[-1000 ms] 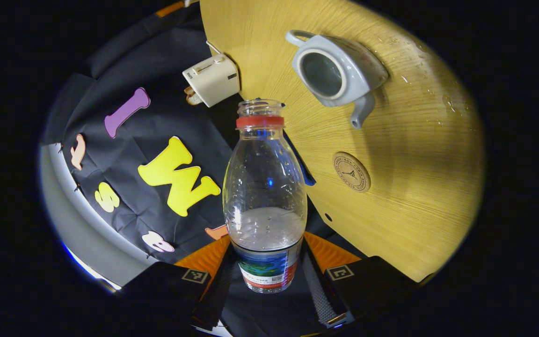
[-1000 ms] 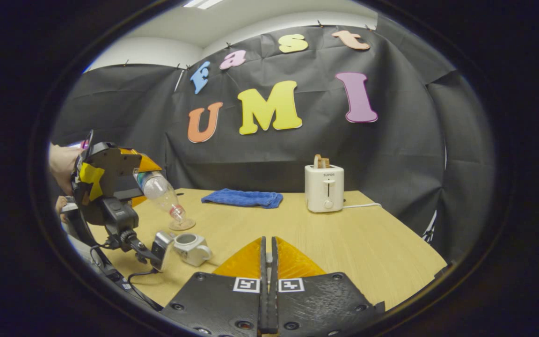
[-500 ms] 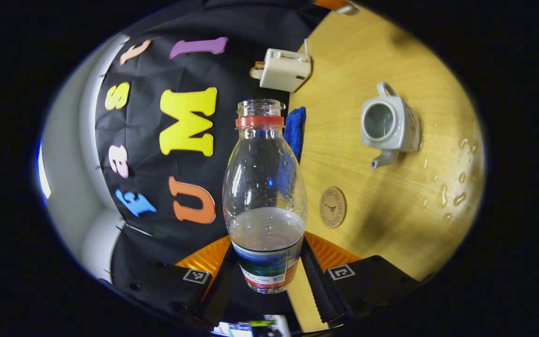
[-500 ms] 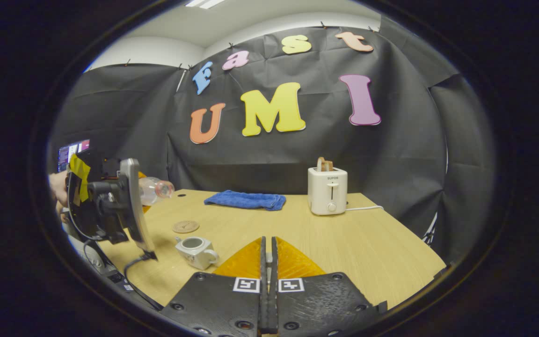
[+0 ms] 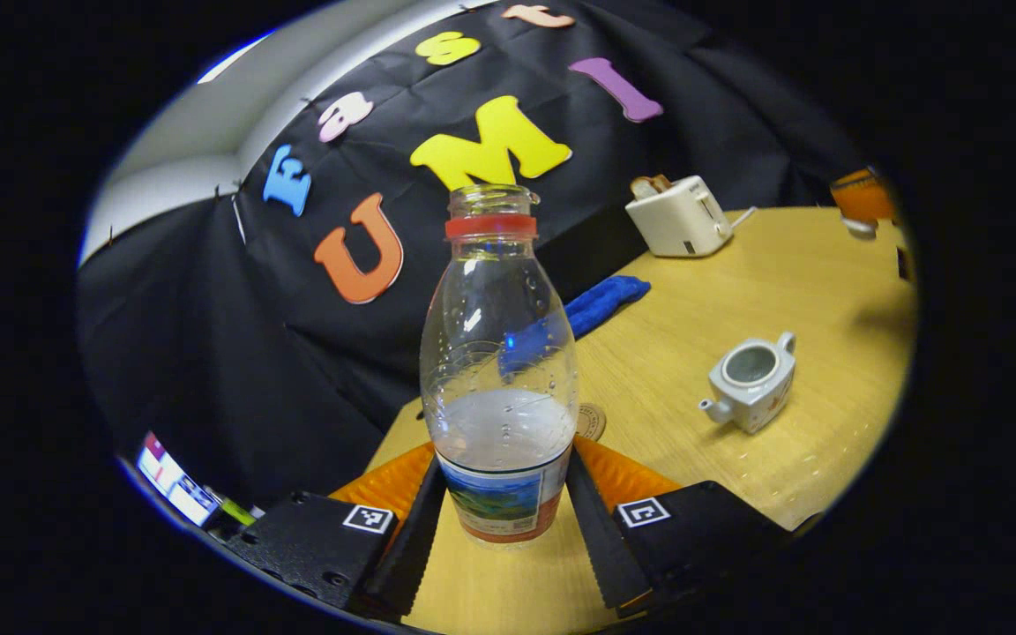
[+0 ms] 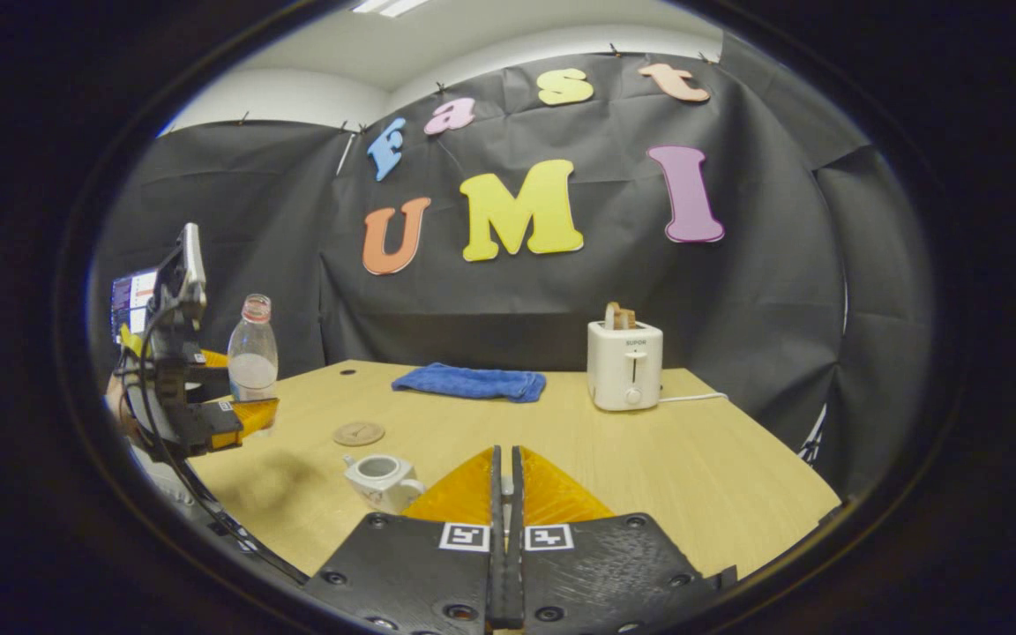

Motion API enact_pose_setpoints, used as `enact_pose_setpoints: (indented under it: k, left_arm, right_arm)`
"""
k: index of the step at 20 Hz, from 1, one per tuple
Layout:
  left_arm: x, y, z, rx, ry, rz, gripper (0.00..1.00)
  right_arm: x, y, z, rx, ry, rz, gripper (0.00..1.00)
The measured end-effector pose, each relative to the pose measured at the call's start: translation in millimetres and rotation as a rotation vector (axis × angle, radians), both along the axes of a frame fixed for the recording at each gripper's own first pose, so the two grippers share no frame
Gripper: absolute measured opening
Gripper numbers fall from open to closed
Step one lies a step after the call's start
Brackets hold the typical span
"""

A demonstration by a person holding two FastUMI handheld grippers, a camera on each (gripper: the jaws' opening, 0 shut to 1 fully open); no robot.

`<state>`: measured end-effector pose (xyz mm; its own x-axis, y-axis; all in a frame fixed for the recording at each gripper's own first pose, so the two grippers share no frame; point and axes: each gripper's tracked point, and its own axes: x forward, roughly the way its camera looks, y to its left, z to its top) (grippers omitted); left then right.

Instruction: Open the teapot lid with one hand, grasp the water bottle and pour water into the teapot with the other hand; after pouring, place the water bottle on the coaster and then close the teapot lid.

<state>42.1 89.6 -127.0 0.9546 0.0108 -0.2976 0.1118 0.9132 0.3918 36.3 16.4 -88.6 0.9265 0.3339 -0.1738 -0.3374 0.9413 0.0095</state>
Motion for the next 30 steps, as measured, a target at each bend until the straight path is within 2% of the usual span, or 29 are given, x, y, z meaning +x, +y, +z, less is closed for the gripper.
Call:
enact_pose_setpoints:
  k: [1,3,8,13,20,30]
  left_arm:
    - [3,-3,2,-0.082,-0.006,0.006,0.75]
    - [8,-5,9,-0.184,-0.042,0.015,0.77]
    - [44,-6,27,-0.344,-0.135,0.025,0.77]
    - [82,-20,16,-0.448,-0.112,-0.005,0.77]
    - [130,-23,-7,-0.485,-0.066,-0.019,0.79]
    - [160,-31,-30,-0.454,-0.023,-0.019,0.82]
  right_arm:
    - [-1,2,-2,-0.001,0.003,0.004,0.00]
    - [-2,6,-2,-0.004,0.005,0.009,0.00]
    - [0,4,-2,-0.004,0.004,0.003,0.00]
    - [3,-3,-11,0.003,0.026,-0.016,0.00]
    - [13,-18,-22,0.002,0.051,-0.053,0.00]
    - [24,-25,-30,-0.007,0.072,-0.077,0.00]
